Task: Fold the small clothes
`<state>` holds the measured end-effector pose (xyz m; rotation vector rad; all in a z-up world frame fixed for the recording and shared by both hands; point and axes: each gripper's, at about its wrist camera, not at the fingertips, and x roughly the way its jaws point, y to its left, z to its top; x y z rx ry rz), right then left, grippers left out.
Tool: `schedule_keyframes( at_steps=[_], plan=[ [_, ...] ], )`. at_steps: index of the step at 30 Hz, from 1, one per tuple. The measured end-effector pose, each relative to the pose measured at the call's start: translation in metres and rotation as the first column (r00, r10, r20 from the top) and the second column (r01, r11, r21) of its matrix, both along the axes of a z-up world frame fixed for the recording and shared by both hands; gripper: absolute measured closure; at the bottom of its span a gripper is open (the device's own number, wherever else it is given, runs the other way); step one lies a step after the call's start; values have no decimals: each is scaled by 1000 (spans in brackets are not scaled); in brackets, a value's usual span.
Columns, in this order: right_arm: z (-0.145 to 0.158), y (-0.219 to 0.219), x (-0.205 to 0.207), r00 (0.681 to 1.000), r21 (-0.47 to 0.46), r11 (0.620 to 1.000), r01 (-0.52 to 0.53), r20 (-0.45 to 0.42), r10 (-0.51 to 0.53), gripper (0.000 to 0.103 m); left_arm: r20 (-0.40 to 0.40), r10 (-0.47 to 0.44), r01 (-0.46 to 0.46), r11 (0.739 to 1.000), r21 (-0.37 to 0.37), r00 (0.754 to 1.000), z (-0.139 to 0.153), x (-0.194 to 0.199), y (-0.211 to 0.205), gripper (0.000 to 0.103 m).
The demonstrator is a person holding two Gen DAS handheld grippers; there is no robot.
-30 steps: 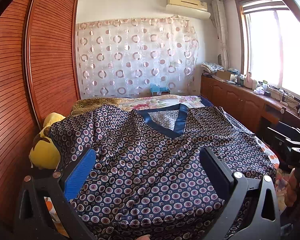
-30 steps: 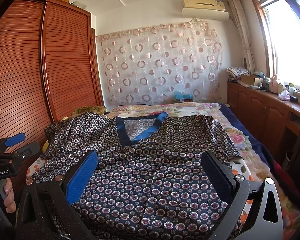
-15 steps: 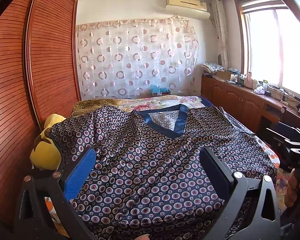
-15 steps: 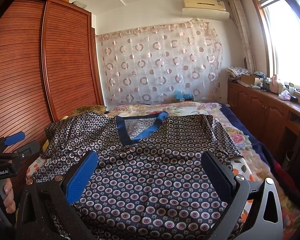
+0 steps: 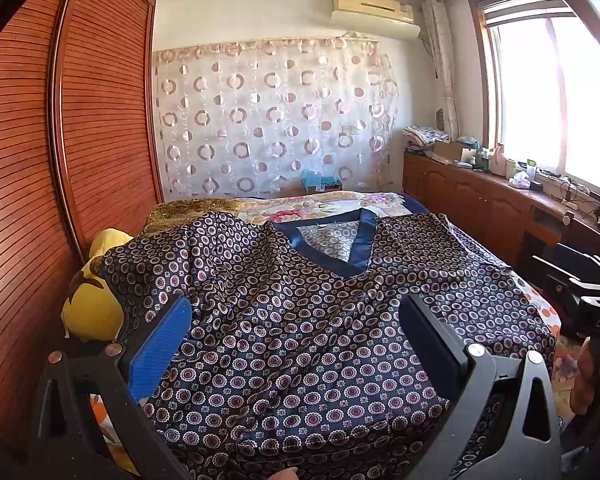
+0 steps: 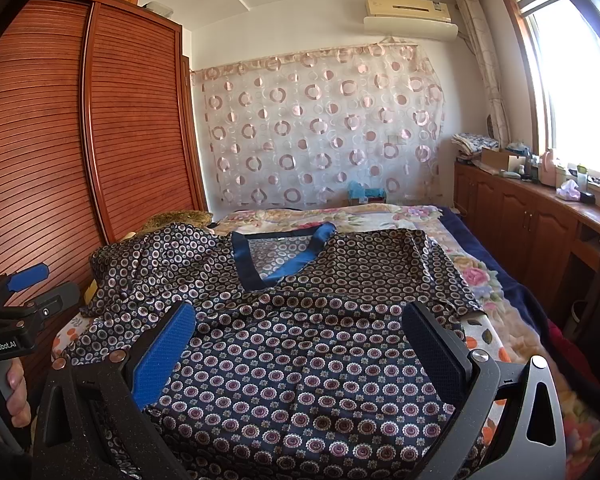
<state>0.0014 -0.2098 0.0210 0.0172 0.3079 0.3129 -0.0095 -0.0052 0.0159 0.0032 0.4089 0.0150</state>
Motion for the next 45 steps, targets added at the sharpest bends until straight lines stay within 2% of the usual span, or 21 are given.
schedule_keyframes(
  at_steps=[36, 45],
  plan=[
    [-1, -2, -3, 1000, 1, 1000, 2, -3, -2, 0, 6, -1, 1, 1000, 8, 1000, 11, -3, -1, 0],
    [-3, -5, 7, 999, 15, 1000, -17, -27, 17, 0, -27, 11, -12, 1000, -18, 1000, -6, 9, 15, 0]
  ],
)
